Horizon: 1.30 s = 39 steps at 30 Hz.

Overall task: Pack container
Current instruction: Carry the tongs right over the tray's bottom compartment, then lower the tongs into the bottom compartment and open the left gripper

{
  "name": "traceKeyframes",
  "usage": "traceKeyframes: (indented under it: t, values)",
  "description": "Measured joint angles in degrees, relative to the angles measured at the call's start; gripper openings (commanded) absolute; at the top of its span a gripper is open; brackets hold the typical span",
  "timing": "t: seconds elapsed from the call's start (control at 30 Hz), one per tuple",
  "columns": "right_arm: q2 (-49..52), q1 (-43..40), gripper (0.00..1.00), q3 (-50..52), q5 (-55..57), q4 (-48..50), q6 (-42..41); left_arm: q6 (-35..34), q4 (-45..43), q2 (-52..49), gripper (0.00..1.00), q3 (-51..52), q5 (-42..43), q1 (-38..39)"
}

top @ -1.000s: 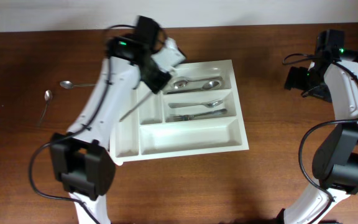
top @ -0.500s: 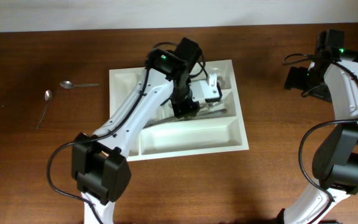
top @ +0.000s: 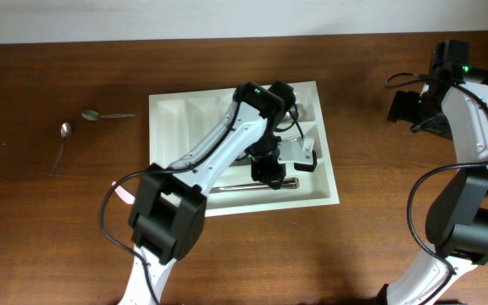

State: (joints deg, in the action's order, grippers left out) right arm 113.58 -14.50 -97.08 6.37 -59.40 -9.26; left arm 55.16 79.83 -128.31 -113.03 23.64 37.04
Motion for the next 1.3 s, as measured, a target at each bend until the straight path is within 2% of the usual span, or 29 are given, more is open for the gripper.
traceKeyframes:
  t: [0.13, 0.17, 0.27, 0.3, 0.37, 0.43, 0.57, 0.77, 0.97, 1.13, 1.3]
  values:
    - [0.0, 0.0, 0.99, 0.0, 0.0, 0.0, 0.0, 0.7, -0.2, -2.6, 0.01, 0.0, -0.5, 0.0]
    - [0.0, 0.0, 0.99, 0.0, 0.0, 0.0, 0.0, 0.7, -0.2, -3.2, 0.07, 0.0, -0.9, 0.0]
    - [0.0, 0.0, 0.99, 0.0, 0.0, 0.0, 0.0, 1.2, -0.3, -4.4, 0.41, 0.0, -1.9, 0.0]
    - [0.0, 0.0, 0.99, 0.0, 0.0, 0.0, 0.0, 1.4, -0.4, -4.6, 0.49, 0.0, -2.2, 0.0]
    - [0.0, 0.0, 0.99, 0.0, 0.0, 0.0, 0.0, 1.6, -0.4, -4.6, 0.61, 0.0, -2.6, 0.0]
    - [0.0, 0.0, 0.99, 0.0, 0.0, 0.0, 0.0, 1.5, -0.4, -4.6, 0.68, 0.0, -2.7, 0.0]
    - [0.0, 0.0, 0.99, 0.0, 0.0, 0.0, 0.0, 1.4, -0.3, -4.6, 0.71, 0.0, -2.7, 0.0]
    - [0.0, 0.0, 0.99, 0.0, 0.0, 0.0, 0.0, 1.2, 1.3, -4.7, 0.7, -1.7, -2.8, 0.0]
    - [0.0, 0.0, 0.99, 0.0, 0.0, 0.0, 0.0, 0.6, 4.8, -4.7, 0.68, -13.2, -3.1, -0.2]
    - [0.0, 0.0, 0.99, 0.0, 0.0, 0.0, 0.0, -4.6, 5.0, -4.7, 0.69, -23.7, -7.8, -2.4]
    - [0.0, 0.0, 0.99, 0.0, 0.0, 0.0, 0.0, -14.2, 4.1, -4.6, 0.78, -27.3, -15.9, -9.9]
